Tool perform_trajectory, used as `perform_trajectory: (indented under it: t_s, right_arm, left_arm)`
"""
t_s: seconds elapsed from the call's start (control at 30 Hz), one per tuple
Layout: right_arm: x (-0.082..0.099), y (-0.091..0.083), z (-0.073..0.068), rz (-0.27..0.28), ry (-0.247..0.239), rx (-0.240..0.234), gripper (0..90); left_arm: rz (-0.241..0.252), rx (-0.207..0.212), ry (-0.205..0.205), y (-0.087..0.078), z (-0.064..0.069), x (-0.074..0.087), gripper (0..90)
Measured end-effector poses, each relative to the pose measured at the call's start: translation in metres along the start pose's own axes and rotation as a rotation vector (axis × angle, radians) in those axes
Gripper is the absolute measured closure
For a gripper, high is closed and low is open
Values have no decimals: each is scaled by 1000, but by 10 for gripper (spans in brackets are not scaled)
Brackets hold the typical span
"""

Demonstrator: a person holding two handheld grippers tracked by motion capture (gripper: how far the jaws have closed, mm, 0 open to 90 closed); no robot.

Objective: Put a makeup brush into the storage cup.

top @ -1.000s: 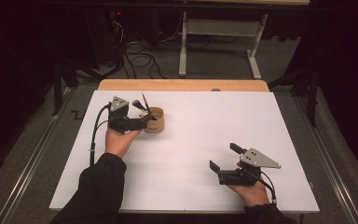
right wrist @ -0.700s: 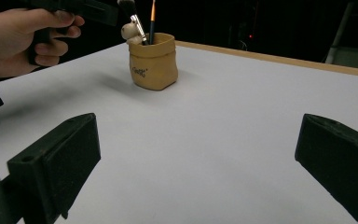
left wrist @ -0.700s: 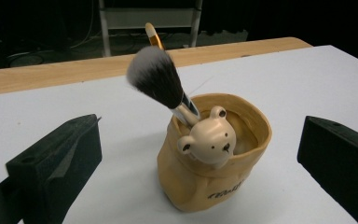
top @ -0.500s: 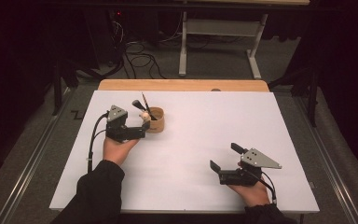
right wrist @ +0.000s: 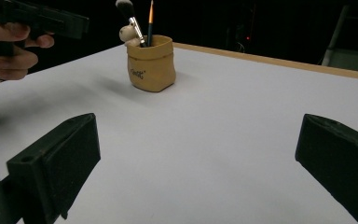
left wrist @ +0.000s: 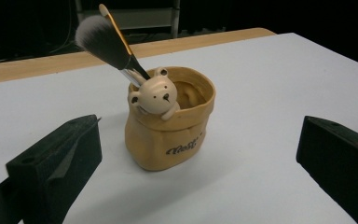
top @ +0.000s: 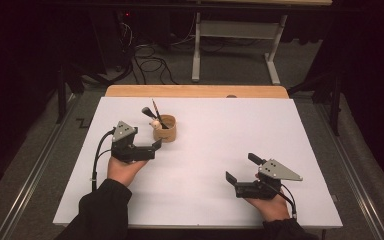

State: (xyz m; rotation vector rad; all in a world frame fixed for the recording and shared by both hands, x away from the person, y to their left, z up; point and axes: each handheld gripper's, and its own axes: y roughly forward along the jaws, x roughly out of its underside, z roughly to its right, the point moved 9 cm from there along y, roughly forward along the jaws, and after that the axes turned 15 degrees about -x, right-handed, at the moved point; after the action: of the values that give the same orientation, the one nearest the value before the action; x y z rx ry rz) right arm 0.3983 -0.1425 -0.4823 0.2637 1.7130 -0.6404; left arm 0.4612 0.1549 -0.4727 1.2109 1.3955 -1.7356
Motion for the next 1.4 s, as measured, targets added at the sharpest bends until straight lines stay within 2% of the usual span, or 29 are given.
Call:
perform_trajectory:
  t_s: [0.5, 0.57, 0.73, 0.87, 0.97, 1.1, 1.4]
  right_arm:
    - [0, -1, 1, -1, -4, 5, 3]
    - [0, -1, 1, -1, -3, 5, 3]
    - [-1, -2, 0, 1, 2, 4, 3]
    - [-1, -3, 0, 3, -6, 11, 3]
    - [-2, -4, 1, 5, -4, 16, 3]
    - [-4, -9, 3, 13, -6, 33, 2]
    - [-4, -28, 11, 8, -25, 74, 2]
  left_arm:
    - [33, 50, 21, -32, 13, 13, 8]
    - [45, 60, 33, -38, 14, 16, 8]
    - [36, 81, 52, -52, 16, 29, 8]
    - [23, 91, 100, -61, 15, 44, 3]
    - [26, 106, 84, -67, 12, 50, 3]
    - [49, 96, 107, -73, 8, 50, 3]
    - [62, 109, 84, -77, 2, 50, 3]
